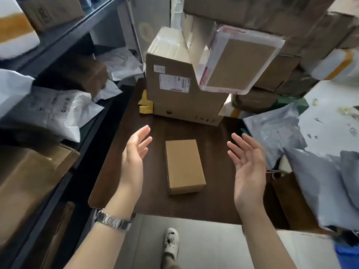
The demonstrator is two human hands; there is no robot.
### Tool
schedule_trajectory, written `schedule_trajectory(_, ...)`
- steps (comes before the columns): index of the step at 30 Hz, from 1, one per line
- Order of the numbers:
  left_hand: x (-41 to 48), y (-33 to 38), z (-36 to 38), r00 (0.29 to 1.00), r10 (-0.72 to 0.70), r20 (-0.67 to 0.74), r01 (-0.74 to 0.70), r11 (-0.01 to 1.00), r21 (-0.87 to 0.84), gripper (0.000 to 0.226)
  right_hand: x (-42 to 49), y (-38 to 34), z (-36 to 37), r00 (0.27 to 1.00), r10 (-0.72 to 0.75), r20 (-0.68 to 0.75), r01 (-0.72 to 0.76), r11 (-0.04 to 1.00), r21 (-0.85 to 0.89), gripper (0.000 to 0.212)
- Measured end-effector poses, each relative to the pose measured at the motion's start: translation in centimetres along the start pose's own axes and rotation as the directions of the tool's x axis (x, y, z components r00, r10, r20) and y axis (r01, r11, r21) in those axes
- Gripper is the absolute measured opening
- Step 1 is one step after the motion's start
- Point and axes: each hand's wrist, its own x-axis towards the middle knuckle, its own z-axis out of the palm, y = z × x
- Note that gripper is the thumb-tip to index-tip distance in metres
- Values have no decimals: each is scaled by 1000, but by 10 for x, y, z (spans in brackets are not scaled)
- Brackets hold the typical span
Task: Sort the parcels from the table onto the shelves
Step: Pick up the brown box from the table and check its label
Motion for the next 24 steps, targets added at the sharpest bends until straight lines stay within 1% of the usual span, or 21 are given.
schedule_trajectory(2,29,-18,6,998,-56,-34,56,998,-1,48,29,26,-2,1000,-21,16,22,998,-54,35)
schedule_trajectory(4,55,-43,11,991,-120,-54,120,993,1,46,53,54,-3,1000,-3,26,6,991,-131,33)
schedule_trajectory(7,85,-91,22,952,-299,-68,301,953,31,45,74,106,-4,996,79,47,-65,966,-248,32)
schedule_trajectory(8,93,-107,26,935,-347,-78,352,935,53,46,79,124,-3,992,115,58,-93,952,-293,31)
schedule_trajectory(10,100,-137,34,921,-377,-92,388,908,161,46,84,158,0,973,221,67,-183,914,-362,30)
schedule_trajectory(11,102,-150,38,921,-379,-91,390,894,222,46,87,172,4,957,280,70,-234,895,-380,29)
schedule_trajectory(13,100,-170,44,898,-431,-84,437,859,267,47,87,190,9,917,393,68,-338,856,-391,28)
schedule_trajectory(15,99,-186,48,872,-482,-91,487,829,276,51,87,203,9,893,447,47,-395,831,-391,27)
schedule_trajectory(18,96,-202,51,836,-542,-86,542,791,284,60,89,215,9,872,490,12,-438,790,-429,26)
schedule_trajectory(20,92,-206,53,804,-589,-75,585,763,274,67,91,217,12,847,531,-3,-477,758,-444,36)
schedule_trajectory(22,90,-201,54,771,-634,-54,625,739,253,69,92,213,16,824,566,12,-499,736,-458,45)
schedule_trajectory(24,92,-187,54,768,-640,-18,625,743,241,68,92,200,20,819,573,26,-500,735,-457,49)
